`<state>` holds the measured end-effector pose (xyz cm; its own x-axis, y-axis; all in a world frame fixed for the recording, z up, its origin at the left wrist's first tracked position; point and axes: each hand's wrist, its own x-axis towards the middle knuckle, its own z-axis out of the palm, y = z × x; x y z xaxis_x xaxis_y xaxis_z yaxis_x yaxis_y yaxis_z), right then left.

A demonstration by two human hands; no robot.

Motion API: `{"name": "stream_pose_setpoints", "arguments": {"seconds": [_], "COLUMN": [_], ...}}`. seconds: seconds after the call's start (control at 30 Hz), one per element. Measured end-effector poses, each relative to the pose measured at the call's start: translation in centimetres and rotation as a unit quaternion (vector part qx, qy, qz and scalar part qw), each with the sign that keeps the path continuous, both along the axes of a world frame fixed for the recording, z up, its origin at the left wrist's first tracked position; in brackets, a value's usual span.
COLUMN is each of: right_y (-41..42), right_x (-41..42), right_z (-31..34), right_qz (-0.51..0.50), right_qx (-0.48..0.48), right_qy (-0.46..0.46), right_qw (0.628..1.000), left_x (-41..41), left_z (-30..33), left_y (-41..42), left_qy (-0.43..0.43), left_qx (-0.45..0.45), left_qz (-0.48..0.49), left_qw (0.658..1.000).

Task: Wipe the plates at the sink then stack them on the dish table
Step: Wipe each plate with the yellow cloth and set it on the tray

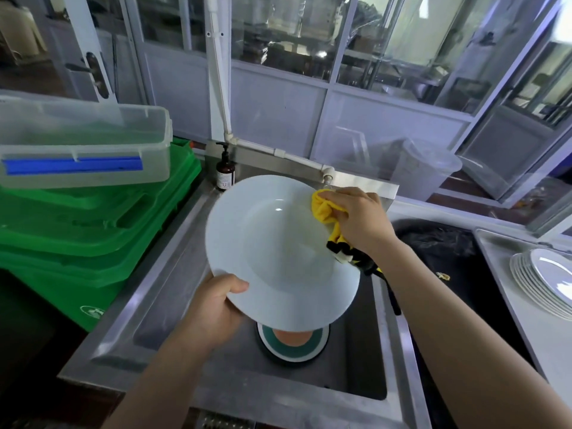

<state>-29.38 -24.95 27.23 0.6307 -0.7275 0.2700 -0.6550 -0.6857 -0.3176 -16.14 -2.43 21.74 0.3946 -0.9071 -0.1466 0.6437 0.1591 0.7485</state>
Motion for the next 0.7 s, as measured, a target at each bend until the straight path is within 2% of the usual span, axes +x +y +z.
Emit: {"name": "stream_pose_setpoints", "arguments": {"seconds": [0.2,0.3,0.5,0.6,0.7], "right_y": [4.2,7.7,12.6,12.1,9.9], "right_x": [-1.9,-1.5,0.0,-0.4,-1.0], "right_z": [-2.0,-2.0,-1.2,-2.1,-3.6], "right_qz": [0.055,0.113,0.195,0.183,0.101], "right_qx": [-0.001,0.003,0.022,0.026,0.035], "right_qy": [-0.001,-0.007,-0.081,-0.111,-0.123], "right_qw": [0.998,0.994,0.977,0.976,0.987], "left_x": [1.1,1.0,1.2,1.1,1.2], "left_z": [0.2,0.2,-0.2,-0.2,-0.1], "left_y": [-0.4,-0.7,-1.3,-1.3,-1.2], "left_qy": [-0.011,-0.014,-0.014,-0.017,-0.018], "left_qx": [-0.025,-0.034,-0.033,-0.041,-0.051], "left_qz": [0.055,0.06,0.07,0.068,0.065], "left_qw": [0.998,0.998,0.997,0.997,0.996]}}
